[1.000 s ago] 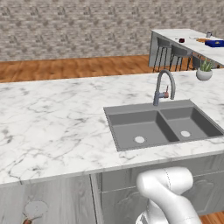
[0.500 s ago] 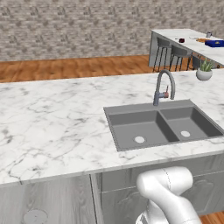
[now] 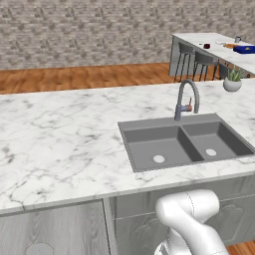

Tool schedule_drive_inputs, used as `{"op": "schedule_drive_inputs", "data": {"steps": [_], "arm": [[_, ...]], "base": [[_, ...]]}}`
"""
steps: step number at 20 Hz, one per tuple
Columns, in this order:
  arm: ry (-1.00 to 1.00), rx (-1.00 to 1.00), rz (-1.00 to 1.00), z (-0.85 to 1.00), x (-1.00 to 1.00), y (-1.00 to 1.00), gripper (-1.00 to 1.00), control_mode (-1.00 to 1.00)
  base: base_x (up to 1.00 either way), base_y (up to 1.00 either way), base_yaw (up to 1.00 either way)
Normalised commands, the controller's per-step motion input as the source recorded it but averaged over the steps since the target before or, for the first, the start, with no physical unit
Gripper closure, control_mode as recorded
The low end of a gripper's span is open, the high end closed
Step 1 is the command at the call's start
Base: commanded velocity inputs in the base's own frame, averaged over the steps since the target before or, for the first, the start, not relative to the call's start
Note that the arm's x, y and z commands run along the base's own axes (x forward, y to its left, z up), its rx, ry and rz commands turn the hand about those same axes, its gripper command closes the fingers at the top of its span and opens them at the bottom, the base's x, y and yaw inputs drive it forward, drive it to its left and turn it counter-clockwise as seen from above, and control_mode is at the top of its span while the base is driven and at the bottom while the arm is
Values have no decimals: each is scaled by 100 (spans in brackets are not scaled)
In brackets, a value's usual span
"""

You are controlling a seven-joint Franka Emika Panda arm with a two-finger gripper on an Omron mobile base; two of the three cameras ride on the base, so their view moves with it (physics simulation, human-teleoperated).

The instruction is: Take the pizza cutter from the drawer on the left and place it on the dining counter for cutting.

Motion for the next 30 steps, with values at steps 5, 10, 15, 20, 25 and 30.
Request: {"op": "schedule_drive_inputs", "data": {"steps": [5,10,15,20,25,30], "arm": [[0,0,0,0,-27,0,-100,-100],[0,0,0,1,-64,0,-100,-100],[-1,0,-1,16,-61,6,-100,-100],[0,0,0,46,-36,0,-100,-100],[0,0,0,59,-23,0,-100,-100],[0,0,0,72,-22,0,-100,-100]], "base": [[0,0,0],[0,0,0],[0,0,0],[0,0,0],[0,0,0],[0,0,0]]}}
